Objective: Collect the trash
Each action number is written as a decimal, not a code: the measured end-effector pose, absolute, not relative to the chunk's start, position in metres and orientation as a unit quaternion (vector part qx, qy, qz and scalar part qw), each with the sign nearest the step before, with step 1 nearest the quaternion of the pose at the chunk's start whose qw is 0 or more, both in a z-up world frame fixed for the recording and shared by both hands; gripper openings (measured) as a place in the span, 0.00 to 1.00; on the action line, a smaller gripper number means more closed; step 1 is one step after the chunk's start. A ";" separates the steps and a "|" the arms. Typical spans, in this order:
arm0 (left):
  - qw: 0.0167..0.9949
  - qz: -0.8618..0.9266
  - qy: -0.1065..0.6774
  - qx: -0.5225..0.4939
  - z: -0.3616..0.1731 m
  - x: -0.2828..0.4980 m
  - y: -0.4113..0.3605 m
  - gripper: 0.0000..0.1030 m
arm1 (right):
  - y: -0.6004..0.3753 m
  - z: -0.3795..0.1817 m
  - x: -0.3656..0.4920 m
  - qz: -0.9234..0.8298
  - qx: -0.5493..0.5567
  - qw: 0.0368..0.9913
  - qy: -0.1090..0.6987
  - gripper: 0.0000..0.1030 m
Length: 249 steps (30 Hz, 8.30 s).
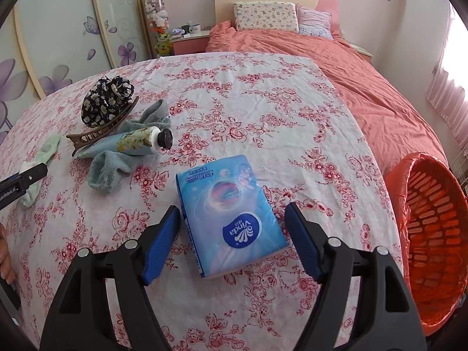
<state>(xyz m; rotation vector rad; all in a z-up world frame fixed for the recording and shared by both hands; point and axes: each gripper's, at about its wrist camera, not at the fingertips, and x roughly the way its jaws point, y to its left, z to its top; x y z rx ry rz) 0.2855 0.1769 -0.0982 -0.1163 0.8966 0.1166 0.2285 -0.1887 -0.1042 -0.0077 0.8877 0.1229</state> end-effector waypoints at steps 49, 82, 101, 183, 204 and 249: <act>0.873 -0.347 0.342 0.005 0.002 0.212 -0.205 0.10 | -0.437 -0.038 0.117 -0.120 0.177 0.932 0.292 0.52; 0.908 -0.134 0.392 0.056 -0.060 0.286 -0.075 0.69 | -0.411 -0.079 0.145 -0.089 0.165 0.919 0.346 0.68; 0.894 -0.012 0.447 -0.025 -0.080 0.354 0.068 0.58 | -0.298 -0.086 0.174 -0.002 0.088 0.918 0.386 0.68; 0.898 0.041 0.436 -0.024 -0.099 0.281 0.157 0.35 | -0.139 -0.086 0.242 0.090 0.092 0.908 0.399 0.59; 0.898 0.038 0.438 -0.018 -0.099 0.280 0.149 0.39 | -0.159 -0.093 0.277 0.091 0.033 0.889 0.448 0.43; 0.901 0.020 0.432 -0.041 -0.097 0.270 0.155 0.44 | -0.200 -0.101 0.216 0.043 0.030 0.905 0.421 0.28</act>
